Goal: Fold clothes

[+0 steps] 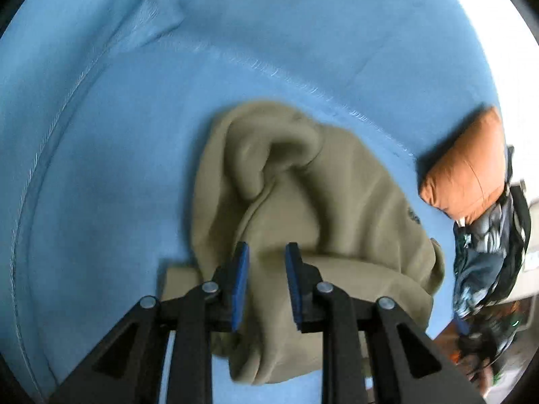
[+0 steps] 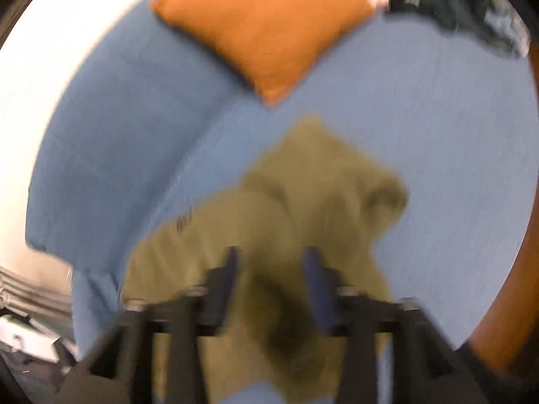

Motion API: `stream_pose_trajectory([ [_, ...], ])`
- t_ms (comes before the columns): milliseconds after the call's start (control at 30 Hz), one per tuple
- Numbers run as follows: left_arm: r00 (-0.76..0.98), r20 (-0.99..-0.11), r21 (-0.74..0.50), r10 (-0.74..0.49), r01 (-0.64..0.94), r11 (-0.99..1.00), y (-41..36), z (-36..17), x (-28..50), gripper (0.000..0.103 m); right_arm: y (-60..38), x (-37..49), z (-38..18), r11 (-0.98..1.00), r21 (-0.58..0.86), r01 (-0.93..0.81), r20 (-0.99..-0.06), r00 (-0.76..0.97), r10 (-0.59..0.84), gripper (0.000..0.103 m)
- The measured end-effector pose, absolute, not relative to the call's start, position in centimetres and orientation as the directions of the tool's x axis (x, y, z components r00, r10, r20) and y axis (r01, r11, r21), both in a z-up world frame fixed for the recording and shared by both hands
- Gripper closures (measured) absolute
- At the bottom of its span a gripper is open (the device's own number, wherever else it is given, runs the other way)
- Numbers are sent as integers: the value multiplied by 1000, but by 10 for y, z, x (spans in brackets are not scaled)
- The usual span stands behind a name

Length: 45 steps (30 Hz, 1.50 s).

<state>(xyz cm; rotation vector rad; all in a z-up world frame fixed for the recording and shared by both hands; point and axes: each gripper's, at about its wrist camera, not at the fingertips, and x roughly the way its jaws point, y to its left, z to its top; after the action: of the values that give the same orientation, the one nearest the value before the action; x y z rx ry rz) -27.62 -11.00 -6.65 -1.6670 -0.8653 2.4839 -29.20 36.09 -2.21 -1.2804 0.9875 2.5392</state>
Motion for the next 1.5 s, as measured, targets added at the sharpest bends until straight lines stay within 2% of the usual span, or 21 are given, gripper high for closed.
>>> stream_pose_trajectory([
  [67, -436, -834, -461, 339, 211, -862, -98, -63, -284, 81, 362, -301, -23, -772, 497, -396, -753, -639, -157, 42],
  [200, -345, -868, -432, 356, 174, -885, -64, -90, -304, 81, 367, -336, -47, -764, 537, -359, -759, -600, -252, 42],
  [267, -326, -884, -409, 336, 190, -892, -57, -97, -308, 81, 372, -351, -57, -781, 513, -356, -775, -583, -243, 42],
  [400, -392, -859, -422, 328, 182, -888, -55, -82, -328, 81, 376, -382, -62, -832, 421, -360, -784, -606, -134, 42],
  [467, -442, -848, -402, 293, 175, -899, -53, -75, -340, 79, 367, -398, -59, -892, 340, -298, -779, -621, -89, 42],
  [600, -494, -824, -396, 278, 152, -906, -64, -72, -370, 62, 340, -419, -67, -964, 196, -177, -779, -625, -44, 42],
  [667, -506, -820, -386, 268, 142, -911, -61, -75, -387, 60, 325, -433, -76, -983, 129, -129, -805, -592, -28, 42],
  [767, -546, -815, -317, 192, 143, -938, -63, -73, -409, 59, 305, -451, -102, -998, 36, -48, -849, -528, -5, 42],
  [833, -544, -820, -301, 181, 140, -943, -62, -79, -422, 59, 298, -458, -120, -1000, 2, -22, -881, -473, 9, 51],
  [867, -532, -827, -301, 185, 140, -943, -60, -86, -429, 59, 299, -462, -129, -999, 30, -23, -896, -444, -17, 66],
  [933, -491, -849, -303, 197, 145, -942, -57, -103, -439, 59, 302, -466, -137, -998, 51, -26, -908, -417, -35, 73],
  [967, -482, -854, -293, 198, 130, -947, -53, -108, -440, 59, 303, -468, -136, -998, 51, -24, -907, -419, -37, 82],
  [1000, -473, -859, -283, 198, 116, -952, -48, -114, -442, 63, 304, -470, -134, -998, 52, -24, -906, -421, -37, 91],
  [1033, -464, -864, -273, 198, 101, -957, -44, -119, -443, 84, 306, -471, -133, -998, 56, -33, -903, -427, -37, 94],
  [1067, -458, -866, -267, 201, 85, -960, -41, -121, -443, 94, 309, -472, -130, -997, 66, -45, -899, -435, -40, 95],
  [1267, -503, -802, -338, 323, -65, -939, -56, -61, -388, 97, 321, -459, -85, -985, 161, -67, -846, -524, -102, 97],
  [1300, -508, -790, -348, 343, -90, -933, -58, -51, -379, 103, 322, -452, -72, -982, 180, -55, -832, -541, -122, 97],
  [1433, -523, -739, -384, 424, -191, -904, -68, -10, -343, 103, 325, -401, -23, -962, 252, 106, -766, -586, -265, 97],
  [1500, -519, -719, -396, 463, -242, -886, -72, 7, -325, 103, 321, -378, -28, -942, 258, 216, -799, -500, -334, 97],
])
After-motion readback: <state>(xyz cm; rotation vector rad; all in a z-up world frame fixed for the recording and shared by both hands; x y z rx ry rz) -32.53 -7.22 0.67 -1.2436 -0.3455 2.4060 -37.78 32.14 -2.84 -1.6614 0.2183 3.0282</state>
